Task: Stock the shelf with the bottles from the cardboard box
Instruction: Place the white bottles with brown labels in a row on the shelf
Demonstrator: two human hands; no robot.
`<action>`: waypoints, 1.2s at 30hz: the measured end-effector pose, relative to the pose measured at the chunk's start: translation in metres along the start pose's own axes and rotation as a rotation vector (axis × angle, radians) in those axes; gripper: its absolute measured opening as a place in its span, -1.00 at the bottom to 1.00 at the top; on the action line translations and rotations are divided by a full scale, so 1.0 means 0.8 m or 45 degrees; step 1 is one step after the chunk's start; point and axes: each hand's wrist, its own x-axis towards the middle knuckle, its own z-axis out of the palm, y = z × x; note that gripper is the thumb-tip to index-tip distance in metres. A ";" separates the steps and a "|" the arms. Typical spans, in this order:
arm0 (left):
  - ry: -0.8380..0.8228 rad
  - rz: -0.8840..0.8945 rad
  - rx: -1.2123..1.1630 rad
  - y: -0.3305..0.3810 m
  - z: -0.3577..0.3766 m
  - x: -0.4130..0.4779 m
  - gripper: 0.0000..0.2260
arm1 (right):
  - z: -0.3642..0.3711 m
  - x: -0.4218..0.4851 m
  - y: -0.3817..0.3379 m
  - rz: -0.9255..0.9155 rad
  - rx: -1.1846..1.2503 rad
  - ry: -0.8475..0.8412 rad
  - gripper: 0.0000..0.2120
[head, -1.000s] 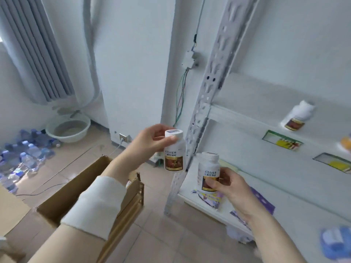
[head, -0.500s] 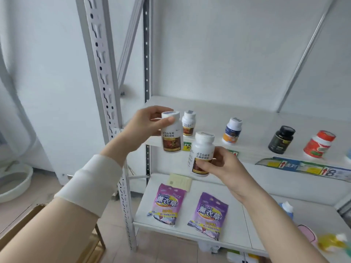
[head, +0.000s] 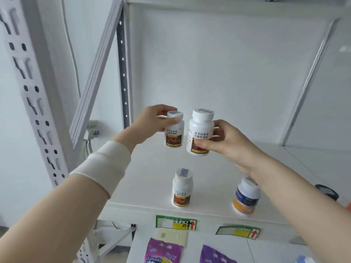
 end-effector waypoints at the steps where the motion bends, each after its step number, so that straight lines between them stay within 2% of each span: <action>1: -0.011 -0.015 -0.002 -0.013 0.001 0.024 -0.77 | 0.000 0.024 0.006 0.019 -0.048 0.000 -0.67; 8: -0.120 -0.135 -0.023 -0.116 0.023 0.155 -0.76 | 0.006 0.149 0.078 0.232 -0.179 -0.020 -0.54; 15: -0.151 -0.169 0.071 -0.185 0.039 0.213 -0.69 | 0.025 0.210 0.149 0.358 -0.307 -0.020 -0.48; 21: -0.210 -0.185 0.070 -0.200 0.050 0.234 -0.67 | 0.041 0.235 0.174 0.395 -0.340 -0.100 -0.49; 36: -0.221 -0.169 0.139 -0.209 0.062 0.249 -0.63 | 0.047 0.256 0.195 0.442 -0.379 -0.111 -0.43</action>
